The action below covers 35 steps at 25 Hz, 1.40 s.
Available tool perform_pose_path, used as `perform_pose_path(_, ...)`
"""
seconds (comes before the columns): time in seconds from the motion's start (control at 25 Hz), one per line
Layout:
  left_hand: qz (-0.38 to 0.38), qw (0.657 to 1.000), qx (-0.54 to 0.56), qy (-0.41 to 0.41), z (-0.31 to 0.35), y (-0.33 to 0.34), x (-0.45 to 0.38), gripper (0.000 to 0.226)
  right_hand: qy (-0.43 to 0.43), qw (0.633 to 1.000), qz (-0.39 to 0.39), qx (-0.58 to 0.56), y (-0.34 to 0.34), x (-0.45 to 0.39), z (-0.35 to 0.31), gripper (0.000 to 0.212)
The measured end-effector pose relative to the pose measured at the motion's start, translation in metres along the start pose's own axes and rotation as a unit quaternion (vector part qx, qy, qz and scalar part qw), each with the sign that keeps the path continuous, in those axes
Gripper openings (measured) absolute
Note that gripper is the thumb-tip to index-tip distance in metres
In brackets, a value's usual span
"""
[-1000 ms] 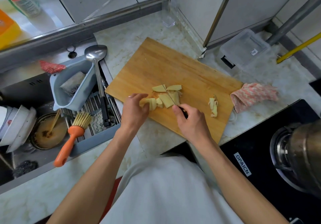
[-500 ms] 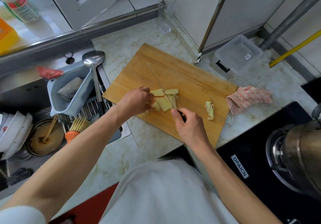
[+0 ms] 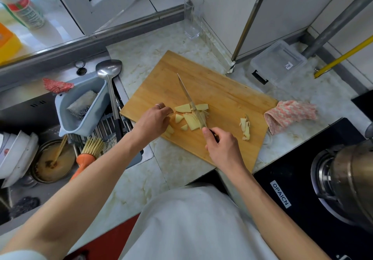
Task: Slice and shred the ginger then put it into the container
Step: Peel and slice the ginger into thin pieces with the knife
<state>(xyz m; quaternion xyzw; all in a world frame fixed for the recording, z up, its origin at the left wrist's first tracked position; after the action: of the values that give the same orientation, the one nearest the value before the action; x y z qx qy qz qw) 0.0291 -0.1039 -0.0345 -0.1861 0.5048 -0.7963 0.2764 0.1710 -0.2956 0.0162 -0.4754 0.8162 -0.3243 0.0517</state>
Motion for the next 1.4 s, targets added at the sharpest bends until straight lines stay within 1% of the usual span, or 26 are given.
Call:
perform_pose_path(0.12,0.063,0.993,0.084,-0.047,0.006,0.003,0.008,0.022,0.004,1.0,-0.003,0.005,0.0,0.0,0.001,0.039)
perform_pose_path(0.24,0.112,0.98,0.135,-0.091,0.01,0.0,0.023,0.026,0.002,1.0,-0.008,0.003,0.001,0.0,0.004,0.039)
perform_pose_path(0.32,0.096,0.981,0.127,-0.113,0.012,-0.003,0.034,0.032,0.003,1.0,-0.008,0.0,-0.001,0.001,0.007,0.036)
perform_pose_path(0.4,0.041,0.98,0.108,-0.164,0.012,-0.002,0.048,0.047,0.002,1.0,-0.006,0.002,-0.002,0.003,0.01,0.034)
perform_pose_path(0.44,0.02,0.973,0.112,-0.201,0.013,-0.002,0.055,0.055,0.001,1.0,-0.002,0.006,-0.002,0.005,0.012,0.034)
perform_pose_path(0.52,0.002,0.954,0.139,-0.266,0.019,0.0,0.061,0.066,0.004,1.0,0.016,0.012,-0.005,0.008,0.015,0.035)
perform_pose_path(0.64,0.011,0.941,0.157,-0.299,0.035,0.009,0.056,0.064,0.015,0.999,0.044,0.012,-0.009,0.009,0.019,0.039)
perform_pose_path(0.76,0.05,0.935,0.184,-0.299,0.045,0.015,0.046,0.056,0.025,0.998,0.055,0.013,-0.014,0.009,0.021,0.041)
perform_pose_path(0.84,0.068,0.939,0.186,-0.281,0.048,0.015,0.042,0.051,0.028,0.998,0.055,0.015,-0.015,0.009,0.023,0.043)
perform_pose_path(0.92,0.075,0.959,0.15,-0.229,0.055,0.013,0.036,0.043,0.026,0.998,0.05,0.016,-0.015,0.01,0.023,0.043)
perform_pose_path(1.0,0.046,0.981,0.093,-0.162,0.063,0.014,0.027,0.034,0.026,0.999,0.046,0.014,-0.014,0.01,0.023,0.042)
perform_pose_path(1.04,0.024,0.987,0.065,-0.144,0.066,0.017,0.023,0.03,0.026,0.999,0.044,0.013,-0.013,0.011,0.023,0.042)
perform_pose_path(1.12,-0.001,0.989,0.033,-0.145,0.068,0.024,0.018,0.021,0.026,0.999,0.04,0.011,-0.012,0.012,0.022,0.041)
perform_pose_path(1.24,-0.001,0.985,0.036,-0.168,0.068,0.028,0.012,0.014,0.026,0.999,0.041,0.001,-0.013,0.012,0.021,0.041)
perform_pose_path(1.32,0.015,0.983,0.068,-0.17,0.067,0.026,0.012,0.01,0.028,0.999,0.036,-0.004,-0.014,0.012,0.022,0.042)
perform_pose_path(1.4,0.062,0.971,0.14,-0.181,0.062,0.023,0.018,0.006,0.034,0.999,0.037,-0.004,-0.015,0.013,0.023,0.044)
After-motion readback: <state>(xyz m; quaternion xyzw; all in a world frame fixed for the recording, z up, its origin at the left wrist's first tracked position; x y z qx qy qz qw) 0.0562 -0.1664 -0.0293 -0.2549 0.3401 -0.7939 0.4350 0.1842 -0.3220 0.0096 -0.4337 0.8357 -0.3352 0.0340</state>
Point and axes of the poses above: each hand's wrist, its own x-axis away from the middle knuckle, its own y-axis out of the palm, z = x × y, the point moved 2 cm from there along -x, towards the middle knuckle, and after that the axes turned 3 degrees about -y, right-handed, at the moved point
